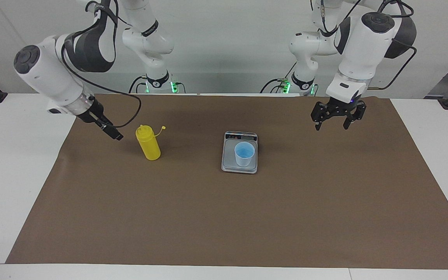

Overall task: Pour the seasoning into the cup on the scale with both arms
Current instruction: 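Reach the right gripper down to the yellow bottle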

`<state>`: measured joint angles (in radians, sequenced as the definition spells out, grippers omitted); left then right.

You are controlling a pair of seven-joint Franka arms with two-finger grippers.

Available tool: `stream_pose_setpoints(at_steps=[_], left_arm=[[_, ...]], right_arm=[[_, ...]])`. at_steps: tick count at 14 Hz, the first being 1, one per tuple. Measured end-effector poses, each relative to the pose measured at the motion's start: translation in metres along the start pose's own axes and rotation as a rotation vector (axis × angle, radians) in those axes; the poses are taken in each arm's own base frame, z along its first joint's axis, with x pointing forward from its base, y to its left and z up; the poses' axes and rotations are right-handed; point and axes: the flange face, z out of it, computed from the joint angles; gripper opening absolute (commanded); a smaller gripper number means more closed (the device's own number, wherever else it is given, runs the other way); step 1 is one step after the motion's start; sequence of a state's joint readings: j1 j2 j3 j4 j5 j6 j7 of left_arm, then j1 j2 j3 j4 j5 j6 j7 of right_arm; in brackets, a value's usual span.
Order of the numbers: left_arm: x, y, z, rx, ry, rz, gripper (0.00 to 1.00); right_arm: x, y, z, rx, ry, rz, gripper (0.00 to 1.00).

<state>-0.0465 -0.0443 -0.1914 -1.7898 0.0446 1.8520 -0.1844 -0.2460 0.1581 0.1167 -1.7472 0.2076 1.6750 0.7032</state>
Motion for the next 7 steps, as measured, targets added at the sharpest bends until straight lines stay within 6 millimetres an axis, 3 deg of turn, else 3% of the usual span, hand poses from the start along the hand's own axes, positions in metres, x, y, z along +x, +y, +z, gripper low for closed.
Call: stream_pose_setpoints(at_steps=[3,7], left_arm=[[0.003,-0.030,-0.016,0.007,-0.009,0.022,1.00],[0.004,-0.051,-0.039,0.008,-0.022,0.028,1.00]], right_arm=[[0.027,0.002,0.055,0.039,-0.129,0.111,1.00],[0.025,0.005,0.104,0.081,-0.239,0.223,1.00]])
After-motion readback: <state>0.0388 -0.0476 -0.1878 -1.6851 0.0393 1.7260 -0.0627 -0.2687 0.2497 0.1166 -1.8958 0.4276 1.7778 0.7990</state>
